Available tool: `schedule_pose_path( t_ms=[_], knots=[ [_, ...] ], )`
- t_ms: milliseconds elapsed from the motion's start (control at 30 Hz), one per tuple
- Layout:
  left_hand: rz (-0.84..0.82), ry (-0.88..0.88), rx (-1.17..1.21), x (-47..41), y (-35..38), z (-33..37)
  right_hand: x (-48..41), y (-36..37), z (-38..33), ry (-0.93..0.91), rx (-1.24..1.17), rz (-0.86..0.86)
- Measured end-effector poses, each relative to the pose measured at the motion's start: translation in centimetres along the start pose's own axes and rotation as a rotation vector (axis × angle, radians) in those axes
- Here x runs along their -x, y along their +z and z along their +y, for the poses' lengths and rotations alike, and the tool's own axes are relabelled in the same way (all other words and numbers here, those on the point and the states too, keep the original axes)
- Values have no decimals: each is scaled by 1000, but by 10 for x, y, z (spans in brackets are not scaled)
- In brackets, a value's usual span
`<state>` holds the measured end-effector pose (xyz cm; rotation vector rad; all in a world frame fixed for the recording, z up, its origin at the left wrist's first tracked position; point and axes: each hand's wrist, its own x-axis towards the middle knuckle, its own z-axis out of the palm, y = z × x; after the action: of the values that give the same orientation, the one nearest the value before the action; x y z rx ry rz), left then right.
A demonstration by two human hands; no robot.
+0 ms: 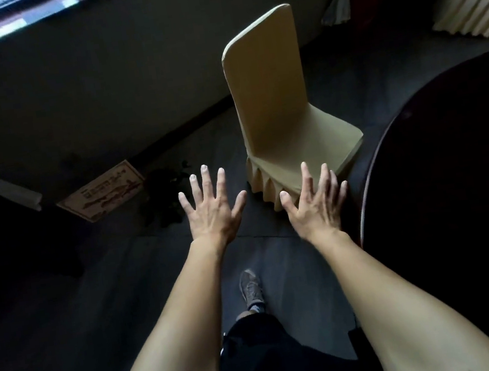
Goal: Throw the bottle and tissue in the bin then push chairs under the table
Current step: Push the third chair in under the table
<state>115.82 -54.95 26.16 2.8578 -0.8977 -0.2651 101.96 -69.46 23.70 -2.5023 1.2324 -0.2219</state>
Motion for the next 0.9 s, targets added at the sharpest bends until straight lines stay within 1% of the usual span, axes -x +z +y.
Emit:
schedule_pose_path(
  t_ms=[100,233,400,600,700,900],
  knots=[
    [-2,12,4,-57,-14,-9,-53,4,-24,11,7,-4],
    [12,50,-36,-133,-39,-18,-119,5,-67,65,-58,14],
    [20,63,-43,-213,-61,-22,-181,16,-113,16,-71,-35],
    [-14,84,-83,-302,-62,-16,-264,37,-132,17,-80,-67],
    [-16,90,-94,-354,-59,-9,-324,49,-134,47,-82,-71],
    [-29,79,-92,-480,-75,9,-462,62,-161,99,-181,-66]
  ],
)
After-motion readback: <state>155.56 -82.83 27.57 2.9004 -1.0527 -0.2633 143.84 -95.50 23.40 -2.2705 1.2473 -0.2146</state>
